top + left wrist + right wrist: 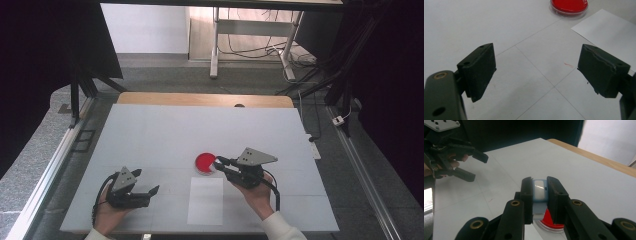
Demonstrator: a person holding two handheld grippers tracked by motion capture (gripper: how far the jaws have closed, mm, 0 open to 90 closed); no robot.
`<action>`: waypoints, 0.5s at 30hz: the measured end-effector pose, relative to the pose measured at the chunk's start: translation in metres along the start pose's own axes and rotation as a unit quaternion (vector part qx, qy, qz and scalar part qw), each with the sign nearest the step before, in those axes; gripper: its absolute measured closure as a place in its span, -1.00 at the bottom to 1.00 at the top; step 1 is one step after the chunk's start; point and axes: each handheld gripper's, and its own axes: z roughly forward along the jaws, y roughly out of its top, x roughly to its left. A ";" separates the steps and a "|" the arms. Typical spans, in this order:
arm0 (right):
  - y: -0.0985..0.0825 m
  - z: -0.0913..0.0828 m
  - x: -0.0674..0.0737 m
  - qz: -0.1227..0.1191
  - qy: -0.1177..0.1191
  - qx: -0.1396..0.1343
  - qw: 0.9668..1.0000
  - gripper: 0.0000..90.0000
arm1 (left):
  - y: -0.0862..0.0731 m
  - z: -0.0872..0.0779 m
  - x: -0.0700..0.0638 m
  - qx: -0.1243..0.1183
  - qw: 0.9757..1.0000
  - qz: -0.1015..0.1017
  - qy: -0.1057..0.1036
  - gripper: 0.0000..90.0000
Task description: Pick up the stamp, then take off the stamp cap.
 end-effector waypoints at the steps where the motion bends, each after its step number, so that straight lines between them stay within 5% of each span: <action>1: 0.000 0.001 0.001 0.000 0.001 0.002 1.000 0.67 | 0.000 0.000 0.000 0.000 1.000 0.000 0.000 -0.67; 15: 0.001 0.003 0.000 -0.002 0.001 0.000 1.000 0.67 | -0.001 0.000 0.001 0.001 1.000 0.001 0.003 -0.67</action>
